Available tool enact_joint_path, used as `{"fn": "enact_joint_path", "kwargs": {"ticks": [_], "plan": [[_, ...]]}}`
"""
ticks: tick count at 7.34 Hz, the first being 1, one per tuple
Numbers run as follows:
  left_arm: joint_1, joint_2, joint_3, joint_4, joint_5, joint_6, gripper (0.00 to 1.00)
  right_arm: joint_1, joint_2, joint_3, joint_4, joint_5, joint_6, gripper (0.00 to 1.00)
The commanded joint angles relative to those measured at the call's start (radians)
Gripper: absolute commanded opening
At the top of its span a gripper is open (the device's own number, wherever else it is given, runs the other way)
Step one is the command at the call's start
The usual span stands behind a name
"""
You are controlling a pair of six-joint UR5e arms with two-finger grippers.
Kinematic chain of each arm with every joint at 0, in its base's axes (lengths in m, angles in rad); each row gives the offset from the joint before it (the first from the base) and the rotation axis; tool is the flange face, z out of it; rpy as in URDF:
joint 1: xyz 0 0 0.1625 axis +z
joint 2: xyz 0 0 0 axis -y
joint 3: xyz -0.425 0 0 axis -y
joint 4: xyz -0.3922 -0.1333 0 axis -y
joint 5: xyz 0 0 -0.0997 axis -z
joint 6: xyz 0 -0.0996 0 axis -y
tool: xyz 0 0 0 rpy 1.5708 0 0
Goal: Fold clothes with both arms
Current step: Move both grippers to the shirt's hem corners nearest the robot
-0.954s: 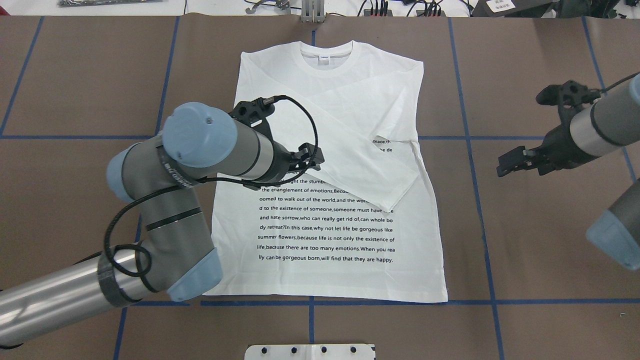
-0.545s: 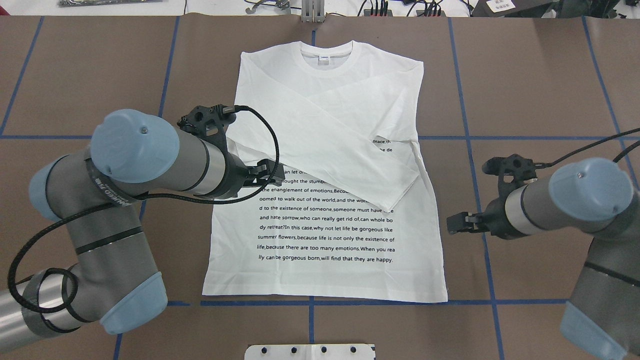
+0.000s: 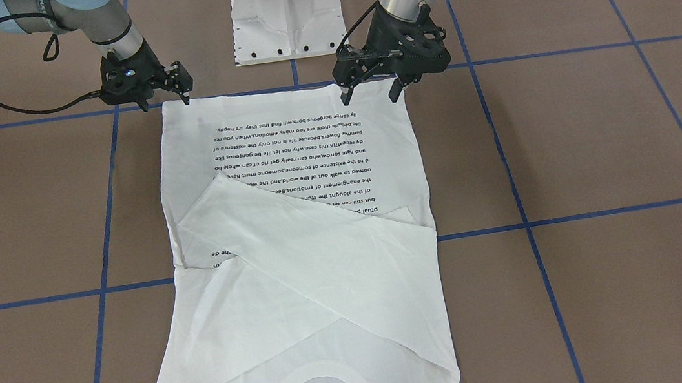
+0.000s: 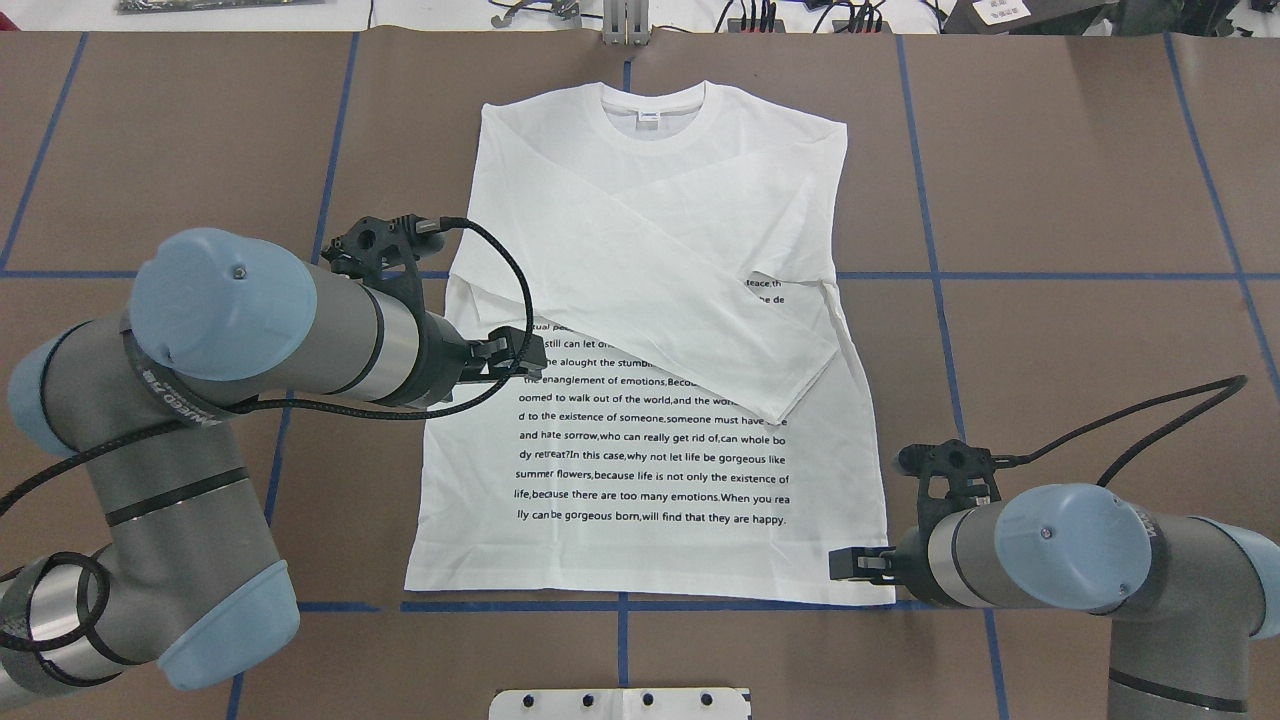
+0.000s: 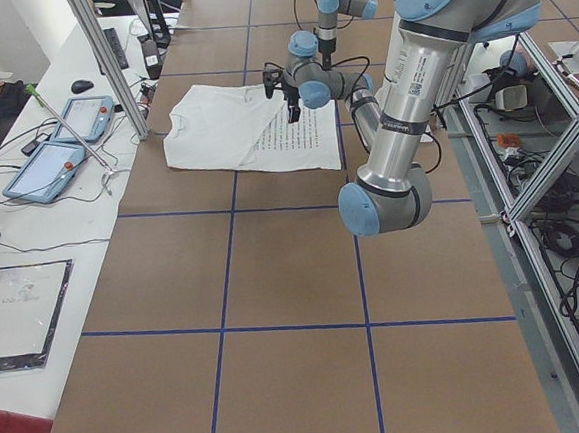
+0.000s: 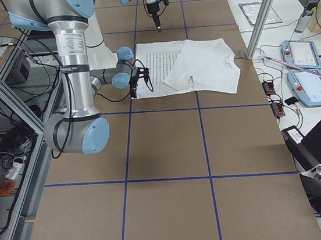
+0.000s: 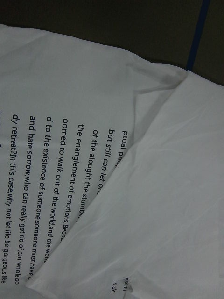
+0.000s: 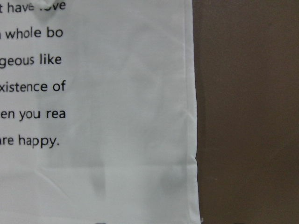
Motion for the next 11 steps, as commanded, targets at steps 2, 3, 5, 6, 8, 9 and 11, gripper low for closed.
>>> {"fn": "enact_joint_path", "kwargs": {"ticks": [2, 3, 5, 6, 8, 9, 11], "plan": [[0.0, 0.0, 0.001, 0.0, 0.0, 0.0, 0.99, -0.029, 0.002, -0.034, -0.004, 0.001, 0.004, 0.89], [0.0, 0.0, 0.001, 0.0, 0.0, 0.0, 0.99, -0.035, 0.002, -0.036, -0.006, 0.003, 0.004, 0.89], [-0.002, 0.0, -0.001, 0.0, 0.0, 0.0, 0.99, -0.035, 0.004, -0.031, -0.006, 0.008, 0.004, 0.76], [-0.002, 0.0, -0.001, 0.0, 0.0, 0.0, 0.99, -0.034, 0.004, -0.033, -0.006, 0.011, 0.004, 0.73], [-0.002, 0.002, 0.001, 0.0, 0.0, 0.0, 0.98, -0.034, 0.004, -0.036, -0.006, 0.012, 0.004, 0.67], [-0.002, 0.002, 0.001, 0.002, 0.0, 0.0, 0.98, -0.034, 0.004, -0.036, -0.007, 0.011, 0.004, 0.6], [-0.002, 0.002, 0.003, 0.002, 0.0, 0.0, 0.98, -0.034, 0.004, -0.036, -0.007, 0.012, 0.004, 0.34]]}}
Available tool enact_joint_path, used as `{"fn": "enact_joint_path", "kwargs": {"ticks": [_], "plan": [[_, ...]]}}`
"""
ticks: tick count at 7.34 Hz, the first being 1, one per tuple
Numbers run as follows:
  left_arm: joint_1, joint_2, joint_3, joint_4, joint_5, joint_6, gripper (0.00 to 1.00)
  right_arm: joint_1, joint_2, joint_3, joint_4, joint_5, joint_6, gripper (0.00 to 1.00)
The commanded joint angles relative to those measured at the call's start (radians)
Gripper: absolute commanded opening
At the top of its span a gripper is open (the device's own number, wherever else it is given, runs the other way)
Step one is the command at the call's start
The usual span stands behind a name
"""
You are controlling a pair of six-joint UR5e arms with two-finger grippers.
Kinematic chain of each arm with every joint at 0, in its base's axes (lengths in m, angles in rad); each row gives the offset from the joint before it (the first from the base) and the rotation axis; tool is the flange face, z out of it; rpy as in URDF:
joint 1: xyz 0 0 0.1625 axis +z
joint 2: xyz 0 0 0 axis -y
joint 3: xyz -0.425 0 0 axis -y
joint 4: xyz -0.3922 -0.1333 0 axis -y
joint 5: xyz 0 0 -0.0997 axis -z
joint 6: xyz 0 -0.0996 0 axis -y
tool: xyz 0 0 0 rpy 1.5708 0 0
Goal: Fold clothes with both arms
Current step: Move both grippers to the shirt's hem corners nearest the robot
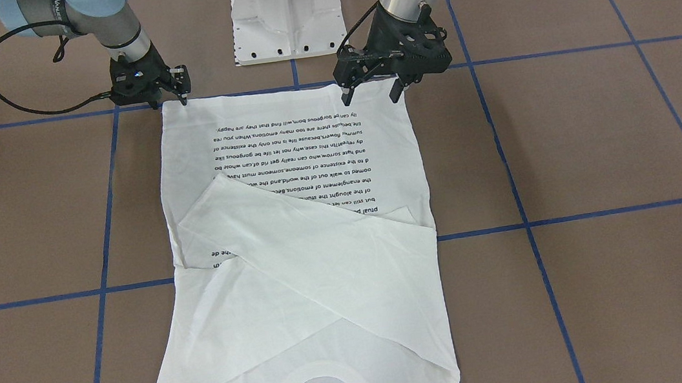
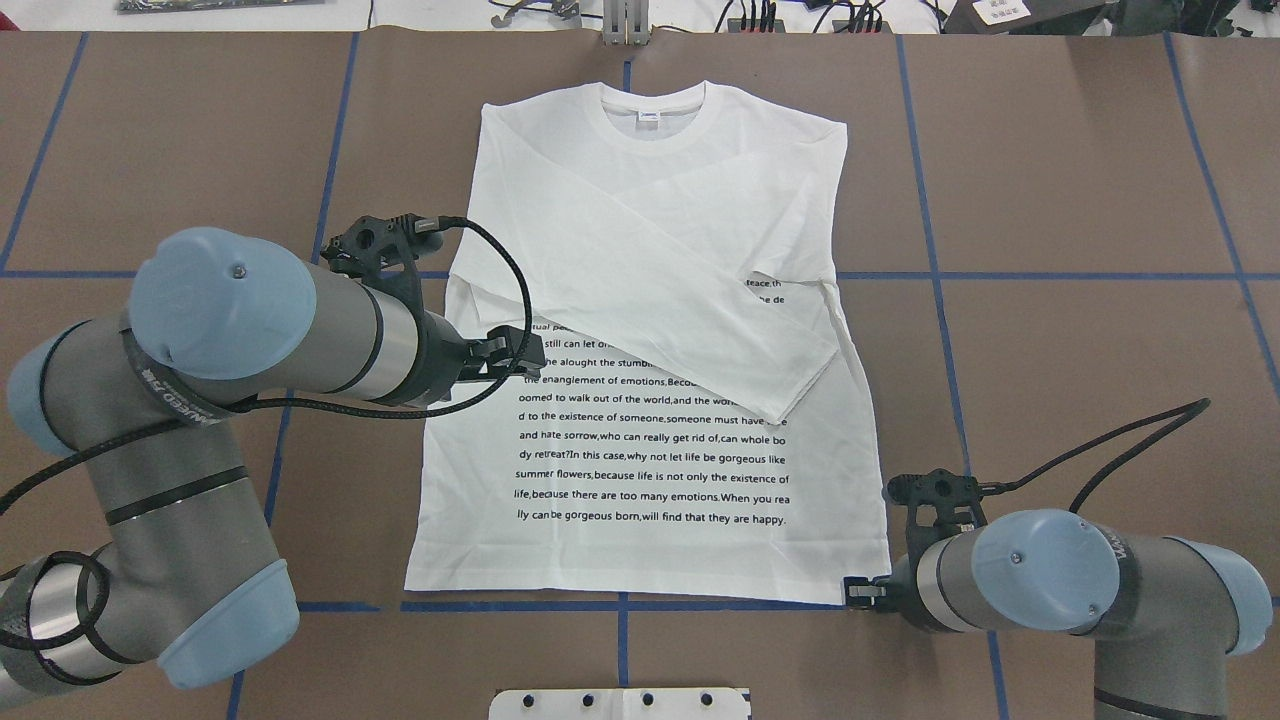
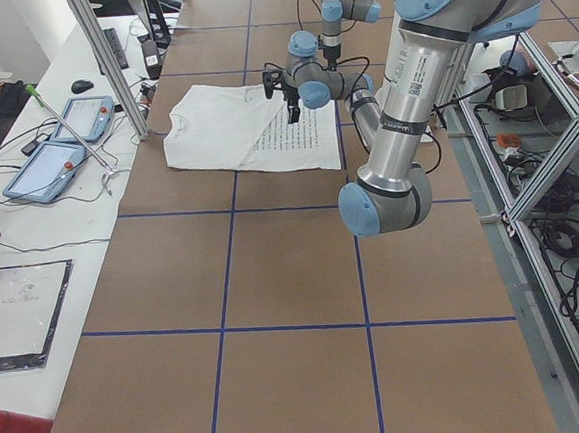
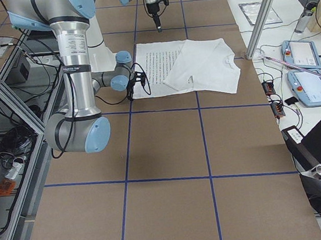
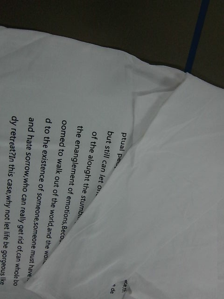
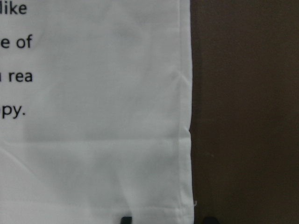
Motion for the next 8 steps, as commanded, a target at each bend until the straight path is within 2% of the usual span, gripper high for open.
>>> {"fn": "enact_joint_path", "kwargs": {"ticks": [1, 4, 6, 8], "plan": [[0.0, 0.001, 0.001, 0.0, 0.0, 0.0, 0.97, 0.0, 0.002, 0.001, 0.0, 0.0, 0.0, 0.17], [0.0, -0.001, 0.001, 0.0, 0.0, 0.0, 0.96, 0.005, 0.008, 0.018, 0.0, -0.001, 0.002, 0.0], [0.001, 0.004, 0.003, 0.002, 0.0, -0.011, 0.96, 0.018, 0.009, 0.043, 0.001, -0.006, 0.002, 0.0], [0.015, 0.1, -0.025, -0.015, 0.002, -0.07, 0.96, 0.049, 0.021, 0.057, 0.003, -0.012, 0.002, 0.0]]}}
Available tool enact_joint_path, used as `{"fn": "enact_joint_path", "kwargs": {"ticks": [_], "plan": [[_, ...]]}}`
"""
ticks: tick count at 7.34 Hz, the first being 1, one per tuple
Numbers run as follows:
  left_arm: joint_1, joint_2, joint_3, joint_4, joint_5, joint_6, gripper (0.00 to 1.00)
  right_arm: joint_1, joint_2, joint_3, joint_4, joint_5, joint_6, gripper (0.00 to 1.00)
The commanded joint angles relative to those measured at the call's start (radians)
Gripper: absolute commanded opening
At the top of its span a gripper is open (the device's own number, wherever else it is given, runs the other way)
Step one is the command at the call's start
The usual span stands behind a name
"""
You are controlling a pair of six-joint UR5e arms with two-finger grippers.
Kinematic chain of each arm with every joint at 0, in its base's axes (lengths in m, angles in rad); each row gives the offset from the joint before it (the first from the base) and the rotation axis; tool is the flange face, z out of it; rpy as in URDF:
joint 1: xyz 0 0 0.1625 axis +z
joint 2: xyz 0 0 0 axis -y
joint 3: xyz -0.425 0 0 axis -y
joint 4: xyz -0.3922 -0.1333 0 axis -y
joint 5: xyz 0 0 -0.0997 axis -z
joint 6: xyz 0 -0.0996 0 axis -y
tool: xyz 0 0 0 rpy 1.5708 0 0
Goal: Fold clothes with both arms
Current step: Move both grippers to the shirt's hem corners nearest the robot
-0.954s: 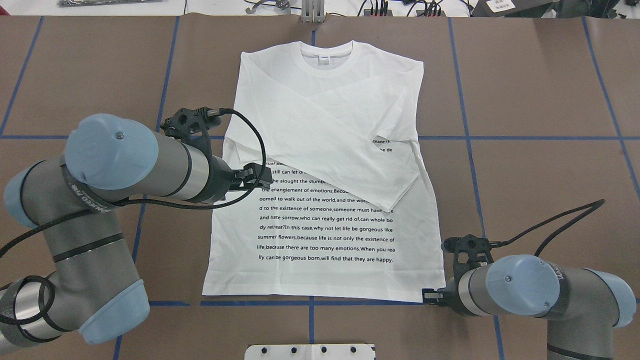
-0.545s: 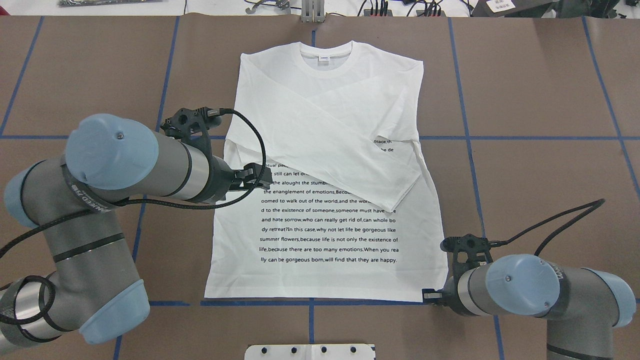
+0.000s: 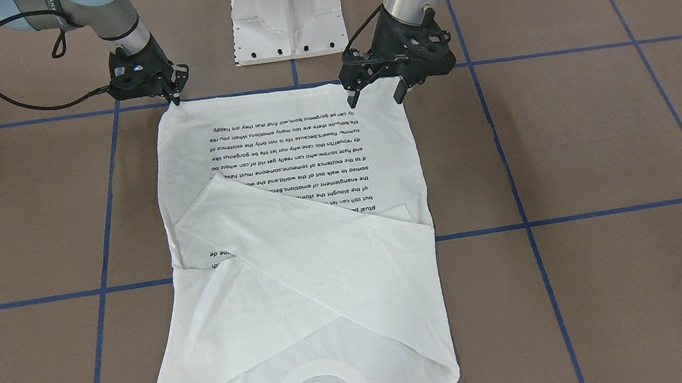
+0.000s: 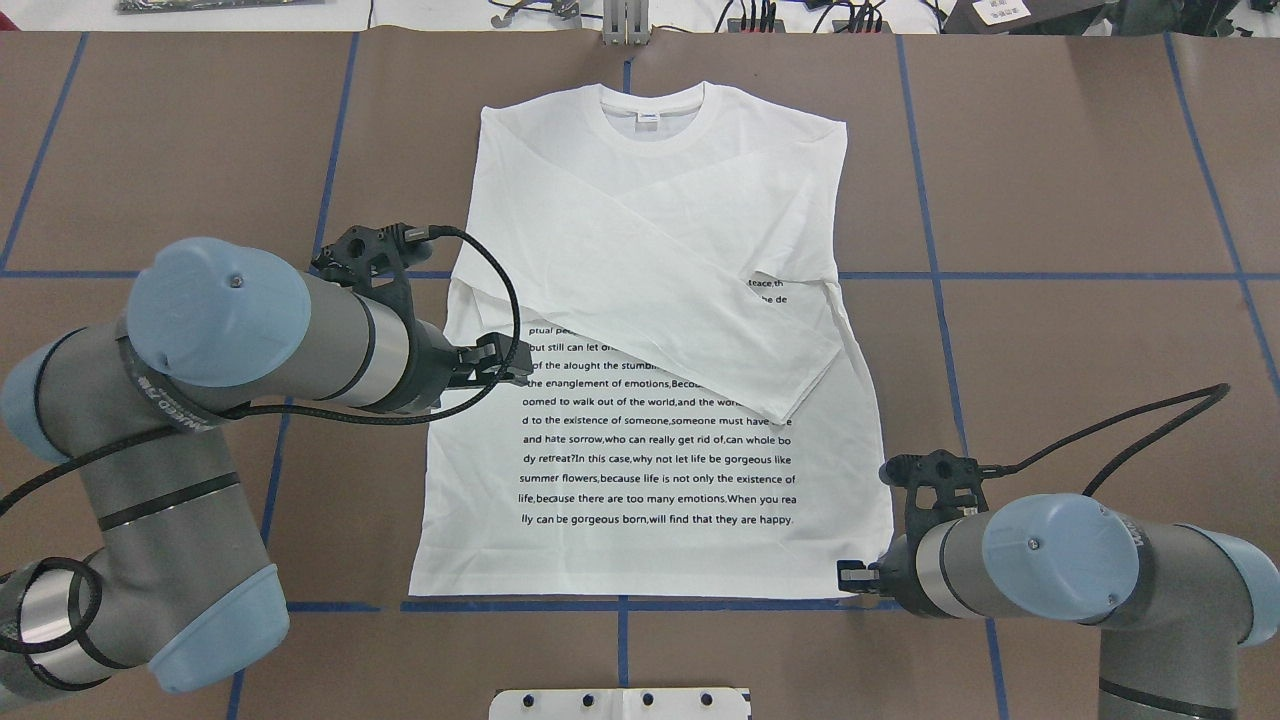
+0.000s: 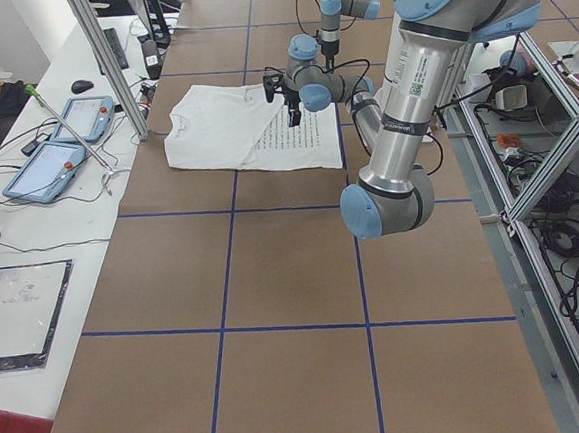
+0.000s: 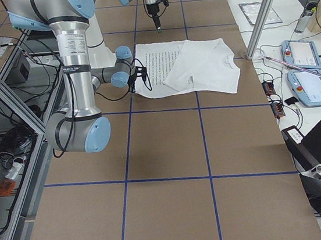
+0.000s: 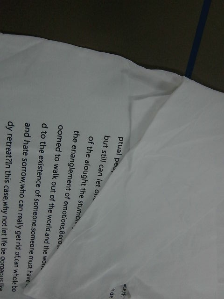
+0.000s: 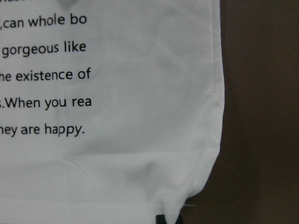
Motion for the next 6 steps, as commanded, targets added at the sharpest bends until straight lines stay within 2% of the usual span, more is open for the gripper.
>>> {"fn": "enact_joint_path", "kwargs": {"ticks": [1, 2, 4, 6], "plan": [[0.023, 0.129, -0.074, -0.007, -0.003, -0.051, 0.97, 0.038, 0.009, 0.013, 0.003, -0.004, 0.0, 0.0], [0.068, 0.2, -0.093, -0.012, 0.001, -0.082, 0.97, 0.062, 0.009, 0.028, 0.003, 0.0, 0.0, 0.0], [0.157, 0.203, -0.091, 0.005, 0.015, -0.195, 0.97, 0.098, 0.015, 0.039, 0.003, 0.008, -0.001, 0.0], [0.245, 0.205, -0.066, 0.022, 0.057, -0.225, 0.96, 0.107, 0.024, 0.04, 0.003, 0.01, 0.0, 0.0]]}}
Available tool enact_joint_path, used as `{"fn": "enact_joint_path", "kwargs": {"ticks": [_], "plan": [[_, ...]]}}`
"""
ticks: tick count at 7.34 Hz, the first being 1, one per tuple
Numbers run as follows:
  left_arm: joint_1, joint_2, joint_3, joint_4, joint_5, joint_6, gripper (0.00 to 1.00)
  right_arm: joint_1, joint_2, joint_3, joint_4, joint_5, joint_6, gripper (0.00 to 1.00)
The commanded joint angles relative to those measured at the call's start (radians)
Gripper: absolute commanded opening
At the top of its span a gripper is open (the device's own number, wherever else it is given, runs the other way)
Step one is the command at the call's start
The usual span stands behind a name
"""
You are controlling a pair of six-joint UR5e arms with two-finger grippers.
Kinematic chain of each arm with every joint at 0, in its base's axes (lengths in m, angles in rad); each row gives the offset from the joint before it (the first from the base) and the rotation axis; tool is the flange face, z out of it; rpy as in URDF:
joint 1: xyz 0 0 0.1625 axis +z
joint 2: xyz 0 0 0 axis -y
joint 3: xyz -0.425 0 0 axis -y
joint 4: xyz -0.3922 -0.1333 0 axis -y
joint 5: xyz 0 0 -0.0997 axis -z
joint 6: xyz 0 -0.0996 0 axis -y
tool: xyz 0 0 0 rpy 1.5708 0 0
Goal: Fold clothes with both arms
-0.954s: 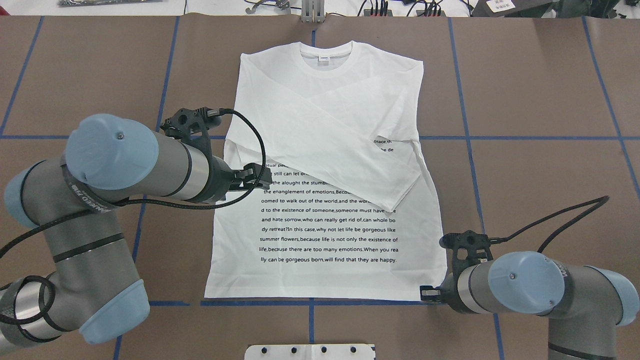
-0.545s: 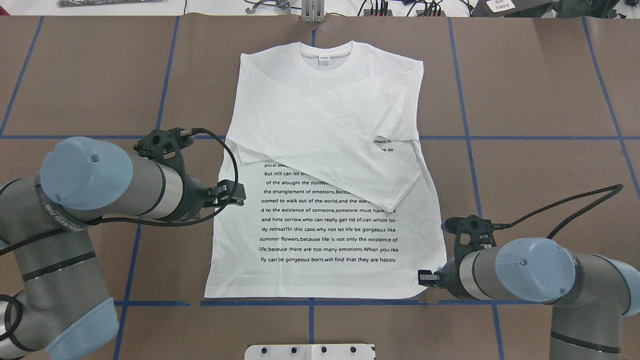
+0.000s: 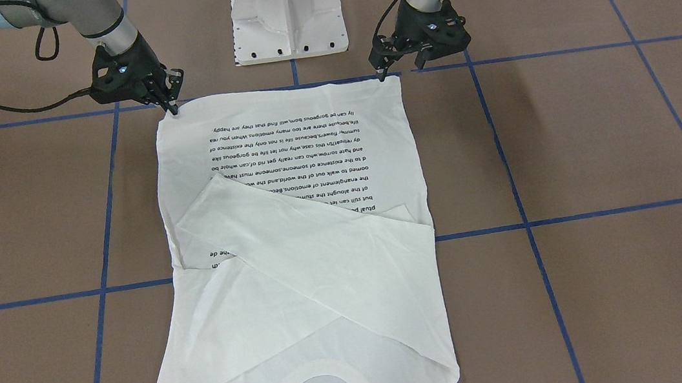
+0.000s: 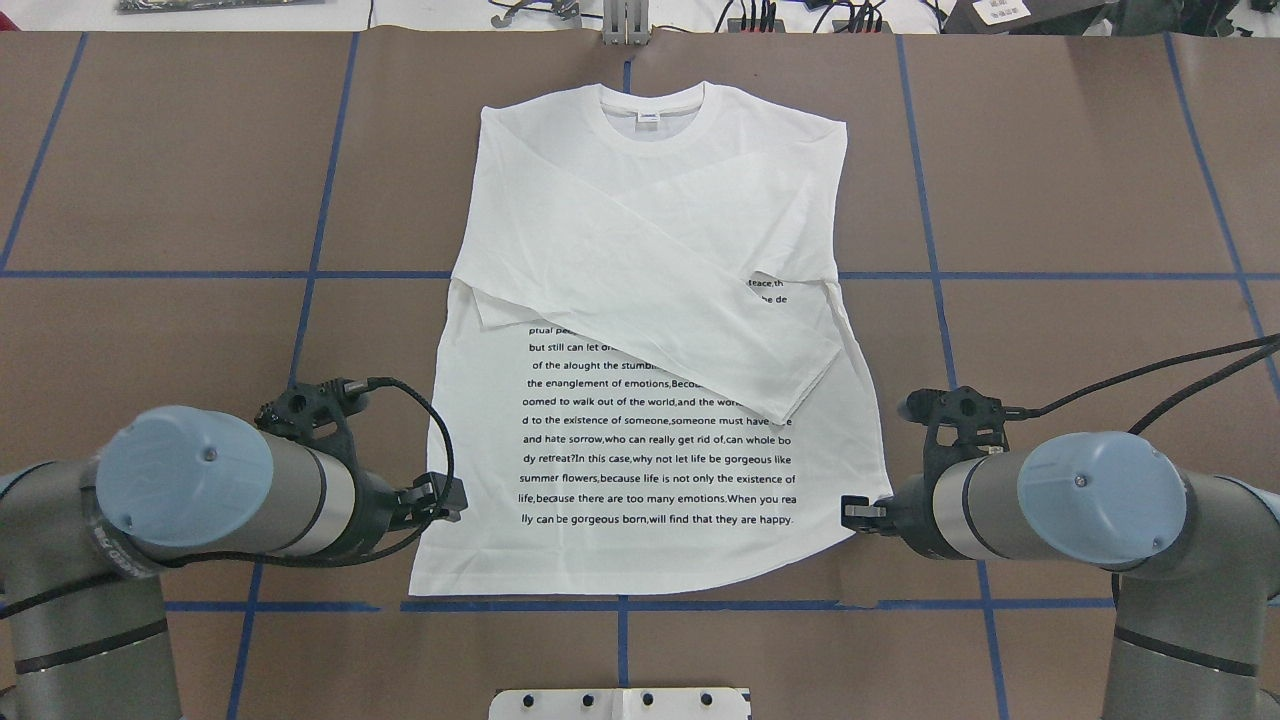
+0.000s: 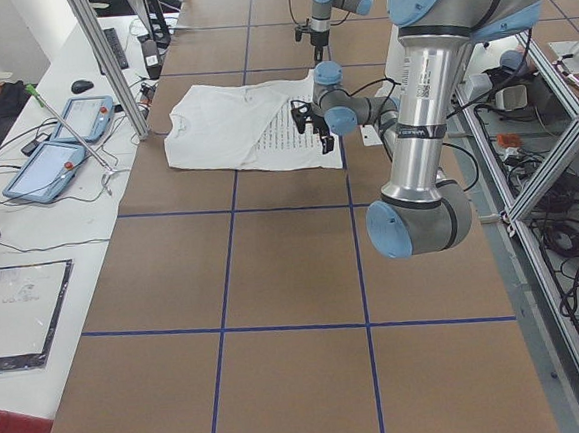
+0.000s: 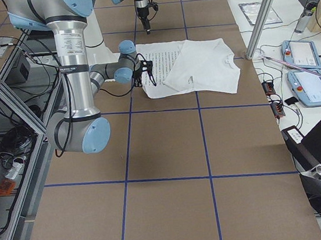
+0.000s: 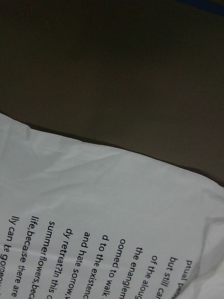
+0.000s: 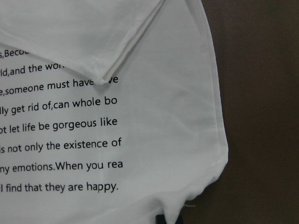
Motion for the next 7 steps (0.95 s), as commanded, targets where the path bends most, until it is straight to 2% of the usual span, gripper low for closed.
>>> {"fn": "enact_joint_path", "kwargs": {"ticks": [1, 3, 7], "plan": [[0.07, 0.0, 0.029, 0.012, 0.028, -0.021, 0.96, 0.007, 0.015, 0.002, 0.0, 0.002, -0.001, 0.0], [0.071, -0.004, 0.074, 0.012, 0.062, -0.017, 0.93, 0.012, 0.018, 0.0, 0.0, 0.002, -0.001, 0.0], [0.078, -0.021, 0.116, 0.012, 0.064, -0.014, 0.85, 0.016, 0.015, -0.003, -0.002, 0.003, -0.001, 0.0]]}}
